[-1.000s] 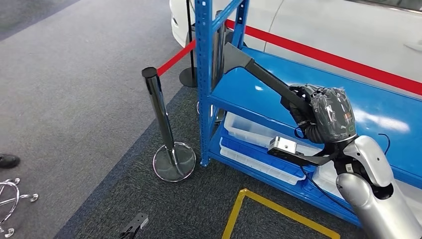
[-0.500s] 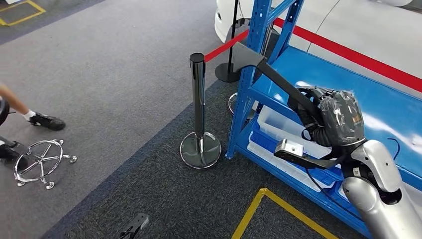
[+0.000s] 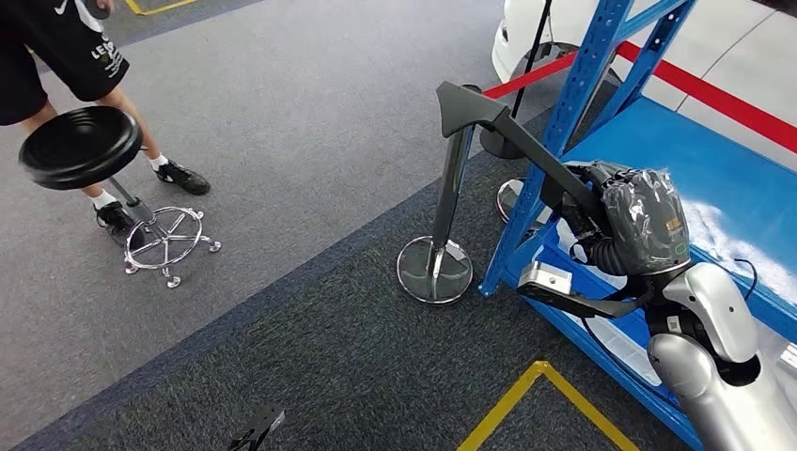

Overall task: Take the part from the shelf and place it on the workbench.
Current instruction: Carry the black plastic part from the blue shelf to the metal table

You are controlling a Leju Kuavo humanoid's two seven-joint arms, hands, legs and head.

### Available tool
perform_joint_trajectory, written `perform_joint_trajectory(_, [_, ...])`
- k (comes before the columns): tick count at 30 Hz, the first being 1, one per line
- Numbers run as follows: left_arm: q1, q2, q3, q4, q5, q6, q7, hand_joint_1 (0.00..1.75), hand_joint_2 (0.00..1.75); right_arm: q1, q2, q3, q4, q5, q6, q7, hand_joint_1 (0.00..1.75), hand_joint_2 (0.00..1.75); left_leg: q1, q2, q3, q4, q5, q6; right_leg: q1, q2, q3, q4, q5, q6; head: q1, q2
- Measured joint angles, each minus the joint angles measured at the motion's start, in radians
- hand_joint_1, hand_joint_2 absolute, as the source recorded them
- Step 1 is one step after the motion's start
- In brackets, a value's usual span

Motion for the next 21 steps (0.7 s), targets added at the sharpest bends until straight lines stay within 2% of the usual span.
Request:
perform_joint_trajectory(1, [0.003, 0.000, 0.001, 0.000, -0.003, -0.001, 0.000, 0.00, 1.75, 0.001, 0.000, 0.000, 0.001, 0.001, 0.000, 0.000, 1.75, 1.75, -0.001, -0.010, -0.008, -0.003, 0.011, 0.012, -0.005, 0.012, -0.004, 0.005, -0.009, 0.007, 0.000, 0.000])
perform_joint_trajectory(2, [0.006, 0.000, 0.001, 0.000, -0.006, -0.001, 0.001, 0.00, 1.75, 0.001, 0.000, 0.000, 0.002, 0.003, 0.001, 0.001, 1.75, 1.75, -0.001, -0.018, -0.018, -0.006, 0.023, 0.024, -0.008, 0.037, -0.011, 0.022, -0.035, 0.012, 0.001, 0.000])
perform_joint_trajectory(4, [0.006, 0.000, 0.003, -0.001, -0.011, -0.002, 0.002, 0.00, 1.75, 0.002, -0.002, 0.000, 0.003, 0.006, 0.001, 0.003, 1.75, 1.75, -0.003, -0.037, -0.044, -0.008, 0.050, 0.040, -0.009, 0.111, -0.037, 0.117, -0.136, 0.014, 0.004, 0.000])
perform_joint_trajectory(5, [0.004, 0.000, 0.003, -0.001, -0.014, -0.003, 0.002, 0.00, 1.75, 0.002, -0.003, 0.000, 0.004, 0.008, 0.001, 0.004, 1.75, 1.75, -0.006, -0.049, -0.060, -0.008, 0.063, 0.045, -0.006, 0.132, -0.051, 0.180, -0.183, 0.010, 0.005, 0.000])
perform_joint_trajectory(6, [0.003, 0.000, 0.004, -0.001, -0.016, -0.004, 0.002, 0.00, 1.75, 0.002, -0.004, 0.000, 0.004, 0.009, 0.002, 0.004, 1.75, 1.75, -0.011, -0.063, -0.077, -0.008, 0.076, 0.047, -0.002, 0.144, -0.058, 0.237, -0.212, 0.005, 0.005, 0.000])
perform_joint_trajectory(7, [0.003, 0.000, 0.004, -0.002, -0.019, -0.005, 0.002, 0.00, 1.75, 0.002, -0.004, 0.000, 0.005, 0.010, 0.002, 0.004, 1.75, 1.75, -0.015, -0.077, -0.093, -0.007, 0.089, 0.049, 0.002, 0.149, -0.052, 0.268, -0.215, -0.002, 0.005, 0.000])
perform_joint_trajectory(8, [0.004, 0.000, 0.005, -0.002, -0.021, -0.006, 0.002, 0.00, 1.75, 0.002, -0.004, 0.000, 0.006, 0.011, 0.003, 0.005, 1.75, 1.75, -0.018, -0.091, -0.108, -0.007, 0.102, 0.050, 0.008, 0.152, -0.031, 0.266, -0.198, -0.010, 0.005, 0.000])
perform_joint_trajectory(9, [0.004, 0.000, 0.005, -0.002, -0.024, -0.007, 0.002, 0.00, 1.75, 0.001, -0.004, 0.000, 0.007, 0.012, 0.003, 0.005, 1.75, 1.75, -0.021, -0.105, -0.121, -0.006, 0.114, 0.050, 0.014, 0.158, 0.006, 0.229, -0.169, -0.021, 0.005, 0.000])
perform_joint_trajectory(10, [0.004, -0.001, 0.006, -0.002, -0.026, -0.007, 0.002, 0.00, 1.75, -0.002, -0.004, 0.000, 0.007, 0.013, 0.004, 0.006, 1.75, 1.75, -0.022, -0.118, -0.133, -0.006, 0.126, 0.050, 0.021, 0.177, 0.056, 0.165, -0.148, -0.034, 0.005, 0.000])
perform_joint_trajectory(11, [0.003, -0.002, 0.006, -0.002, -0.027, -0.008, 0.002, 0.00, 1.75, -0.005, -0.005, 0.000, 0.007, 0.014, 0.004, 0.006, 1.75, 1.75, -0.023, -0.131, -0.143, -0.006, 0.139, 0.048, 0.025, 0.204, 0.106, 0.088, -0.141, -0.046, 0.004, 0.000])
perform_joint_trajectory(12, [0.002, -0.004, 0.007, -0.002, -0.029, -0.008, 0.002, 0.00, 1.75, -0.009, -0.005, 0.000, 0.007, 0.014, 0.005, 0.007, 1.75, 1.75, -0.022, -0.143, -0.150, -0.009, 0.152, 0.045, 0.029, 0.227, 0.144, 0.028, -0.140, -0.053, 0.004, 0.000])
perform_joint_trajectory(13, [0.002, -0.005, 0.008, -0.002, -0.031, -0.009, 0.002, 0.00, 1.75, -0.013, -0.006, 0.000, 0.007, 0.014, 0.005, 0.007, 1.75, 1.75, -0.020, -0.156, -0.155, -0.013, 0.164, 0.040, 0.033, 0.243, 0.165, -0.012, -0.144, -0.058, 0.004, 0.000])
perform_joint_trajectory(14, [0.002, -0.006, 0.008, -0.003, -0.033, -0.010, 0.002, 0.00, 1.75, -0.017, -0.006, 0.000, 0.007, 0.015, 0.006, 0.008, 1.75, 1.75, -0.018, -0.169, -0.158, -0.019, 0.178, 0.033, 0.035, 0.243, 0.171, -0.031, -0.144, -0.059, 0.005, 0.000])
perform_joint_trajectory(15, [0.004, -0.006, 0.009, -0.003, -0.035, -0.011, 0.002, 0.00, 1.75, -0.022, -0.006, 0.000, 0.008, 0.016, 0.007, 0.008, 1.75, 1.75, -0.016, -0.181, -0.160, -0.027, 0.190, 0.027, 0.034, 0.228, 0.168, -0.034, -0.131, -0.058, 0.007, 0.000])
perform_joint_trajectory(16, [0.006, -0.006, 0.009, -0.003, -0.037, -0.012, 0.002, 0.00, 1.75, -0.026, -0.005, 0.000, 0.008, 0.017, 0.009, 0.008, 1.75, 1.75, -0.018, -0.174, -0.165, -0.028, 0.189, 0.022, 0.032, 0.212, 0.164, -0.044, -0.119, -0.061, 0.008, 0.000])
perform_joint_trajectory(17, [0.008, -0.006, 0.010, -0.003, -0.038, -0.012, 0.002, 0.00, 1.75, -0.029, -0.004, 0.000, 0.009, 0.019, 0.011, 0.009, 1.75, 1.75, -0.020, -0.153, -0.173, -0.018, 0.170, 0.017, 0.028, 0.195, 0.158, -0.052, -0.105, -0.065, 0.005, 0.000])
perform_joint_trajectory(18, [0.009, -0.006, 0.010, -0.003, -0.039, -0.012, 0.003, 0.00, 1.75, -0.031, -0.003, 0.001, 0.009, 0.020, 0.012, 0.009, 1.75, 1.75, -0.020, -0.123, -0.185, 0.013, 0.129, 0.012, 0.024, 0.177, 0.150, -0.060, -0.090, -0.068, 0.003, 0.000])
perform_joint_trajectory(19, [0.007, -0.006, 0.010, -0.003, -0.041, -0.013, 0.003, 0.00, 1.75, -0.033, -0.002, 0.001, 0.010, 0.022, 0.014, 0.010, 1.75, 1.75, -0.016, -0.089, -0.200, 0.066, 0.073, 0.007, 0.024, 0.160, 0.139, -0.062, -0.077, -0.070, 0.001, 0.000])
perform_joint_trajectory(20, [0.006, -0.007, 0.011, -0.003, -0.042, -0.013, 0.003, 0.00, 1.75, -0.034, -0.002, 0.001, 0.010, 0.024, 0.014, 0.011, 1.75, 1.75, -0.009, -0.070, -0.216, 0.134, 0.023, -0.001, 0.024, 0.144, 0.126, -0.062, -0.066, -0.070, -0.001, 0.000])
perform_joint_trajectory(21, [0.004, -0.007, 0.012, -0.003, -0.043, -0.013, 0.003, 0.00, 1.75, -0.034, -0.002, 0.001, 0.010, 0.026, 0.015, 0.012, 1.75, 1.75, -0.001, -0.061, -0.228, 0.203, -0.008, -0.010, 0.022, 0.126, 0.111, -0.060, -0.056, -0.067, -0.001, 0.000])
